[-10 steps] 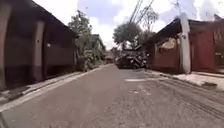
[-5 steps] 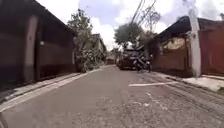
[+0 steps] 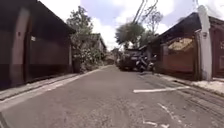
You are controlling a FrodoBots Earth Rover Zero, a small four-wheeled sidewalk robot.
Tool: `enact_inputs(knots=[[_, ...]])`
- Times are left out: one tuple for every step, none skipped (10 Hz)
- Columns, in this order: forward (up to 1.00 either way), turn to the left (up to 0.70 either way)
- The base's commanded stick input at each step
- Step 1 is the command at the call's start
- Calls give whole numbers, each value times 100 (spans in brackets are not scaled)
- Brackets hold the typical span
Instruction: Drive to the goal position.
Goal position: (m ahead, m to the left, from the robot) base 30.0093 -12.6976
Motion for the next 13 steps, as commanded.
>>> enact_inputs(knots=[[100,0],[100,0],[100,0],[100,0],[100,0],[100,0],[100,0],[100,0],[100,0],[100,0],[100,0],[100,0],[100,0]])
